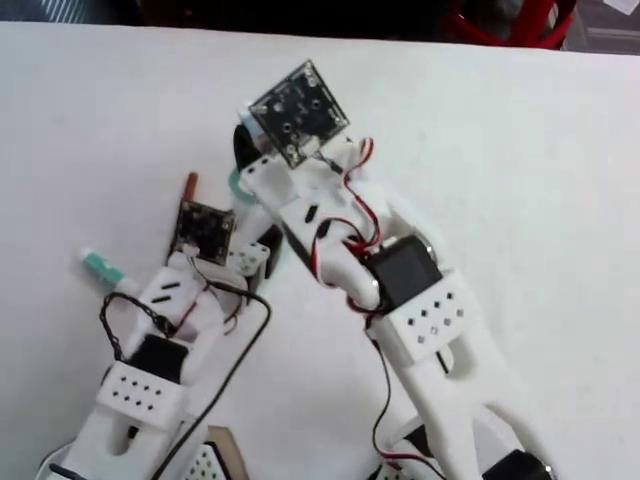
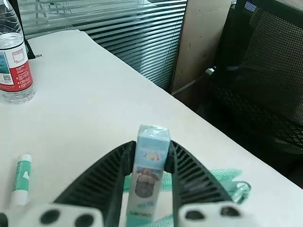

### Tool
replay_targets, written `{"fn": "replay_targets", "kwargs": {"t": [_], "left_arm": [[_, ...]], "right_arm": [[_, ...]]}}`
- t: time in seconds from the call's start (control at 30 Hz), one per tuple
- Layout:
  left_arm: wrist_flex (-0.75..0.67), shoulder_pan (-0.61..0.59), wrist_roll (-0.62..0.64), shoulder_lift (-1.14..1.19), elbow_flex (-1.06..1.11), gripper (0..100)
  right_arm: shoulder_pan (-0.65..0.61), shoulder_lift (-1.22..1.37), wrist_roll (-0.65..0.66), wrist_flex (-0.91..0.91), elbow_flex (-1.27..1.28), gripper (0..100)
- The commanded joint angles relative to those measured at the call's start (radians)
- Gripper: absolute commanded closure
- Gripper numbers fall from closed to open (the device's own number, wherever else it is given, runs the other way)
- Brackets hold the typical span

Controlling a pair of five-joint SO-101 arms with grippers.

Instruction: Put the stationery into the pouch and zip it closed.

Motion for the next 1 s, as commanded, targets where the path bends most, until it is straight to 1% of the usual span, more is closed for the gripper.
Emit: {"fn": "replay_targets", "kwargs": {"t": [0.0,0.1,0.27,0.37,0.5,0.6,0.8,0.83,0.97], "left_arm": [[-0.021,-0.012,0.008,-0.010,-0.009,82],[-0.021,-0.012,0.008,-0.010,-0.008,82],[-0.021,-0.012,0.008,-0.010,-0.008,82],[-0.021,-0.012,0.006,-0.010,-0.008,82],[-0.021,-0.012,0.006,-0.010,-0.008,82],[-0.021,-0.012,0.005,-0.010,-0.008,82],[-0.021,-0.010,0.005,-0.010,-0.008,82],[-0.021,-0.007,0.005,-0.010,-0.008,82],[-0.021,-0.005,0.005,-0.010,-0.008,82]], "right_arm": [[0.010,-0.070,0.003,-0.012,0.034,88.0],[0.008,-0.114,0.003,0.024,0.049,78.0],[-0.005,-0.166,0.003,0.068,0.054,76.9],[-0.007,-0.174,0.003,0.088,0.054,78.8],[-0.002,-0.176,0.003,0.084,0.052,86.8],[0.005,-0.183,0.009,0.082,0.037,90.6],[0.134,-0.139,0.000,0.071,-0.054,90.7],[0.151,-0.113,-0.020,0.082,-0.091,90.7],[0.193,0.053,-0.180,0.205,-0.296,90.2]]}}
